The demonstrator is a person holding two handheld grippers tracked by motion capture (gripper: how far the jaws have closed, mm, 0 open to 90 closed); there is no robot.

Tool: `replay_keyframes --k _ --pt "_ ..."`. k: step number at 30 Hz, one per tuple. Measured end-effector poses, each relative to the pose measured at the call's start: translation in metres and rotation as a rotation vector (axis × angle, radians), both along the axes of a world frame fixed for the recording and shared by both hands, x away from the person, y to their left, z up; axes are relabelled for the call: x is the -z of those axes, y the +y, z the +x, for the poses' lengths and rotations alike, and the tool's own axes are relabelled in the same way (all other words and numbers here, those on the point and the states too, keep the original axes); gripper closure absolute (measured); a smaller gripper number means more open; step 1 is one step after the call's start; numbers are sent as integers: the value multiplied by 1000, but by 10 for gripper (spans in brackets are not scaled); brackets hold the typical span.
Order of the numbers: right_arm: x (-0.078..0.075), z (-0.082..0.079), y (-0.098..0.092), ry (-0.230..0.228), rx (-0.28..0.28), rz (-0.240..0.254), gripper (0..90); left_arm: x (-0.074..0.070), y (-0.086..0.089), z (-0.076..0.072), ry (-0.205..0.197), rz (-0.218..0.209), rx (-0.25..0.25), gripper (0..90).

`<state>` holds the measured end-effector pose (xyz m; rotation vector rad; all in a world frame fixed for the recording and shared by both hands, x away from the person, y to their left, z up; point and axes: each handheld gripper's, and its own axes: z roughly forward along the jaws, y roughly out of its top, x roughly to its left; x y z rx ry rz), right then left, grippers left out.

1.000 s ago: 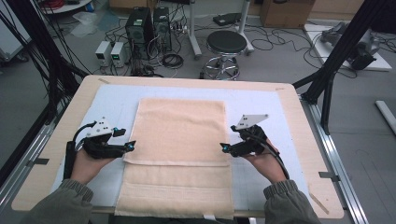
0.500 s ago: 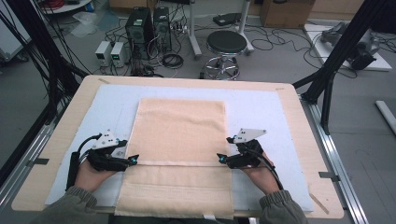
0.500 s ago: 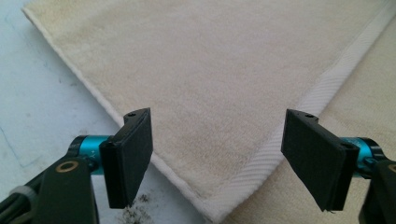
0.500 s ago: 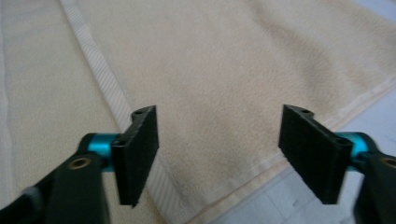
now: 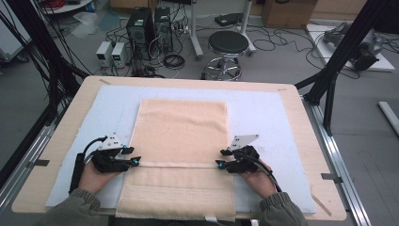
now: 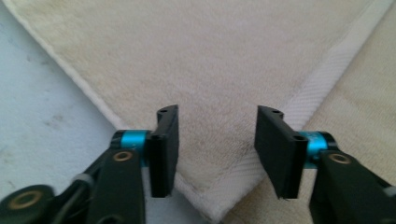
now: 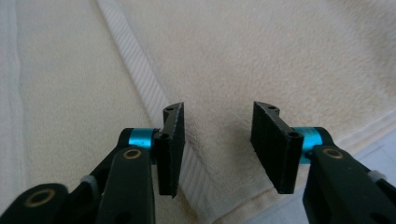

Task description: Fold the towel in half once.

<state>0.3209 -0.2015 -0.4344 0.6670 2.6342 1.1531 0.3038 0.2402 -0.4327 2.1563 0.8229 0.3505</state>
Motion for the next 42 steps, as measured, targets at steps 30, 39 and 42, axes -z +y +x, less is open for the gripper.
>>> replay_keyframes --k 30,39,42 --pt "-12 1 -6 -26 -36 70 848 -12 -8 -6 -71 0 -20 858" --pt "-39 1 -8 -50 -66 45 848 -34 -14 -9 -104 31 5 859" --pt "-52 -3 -10 -69 -72 54 847 -46 -15 -18 -131 27 12 859"
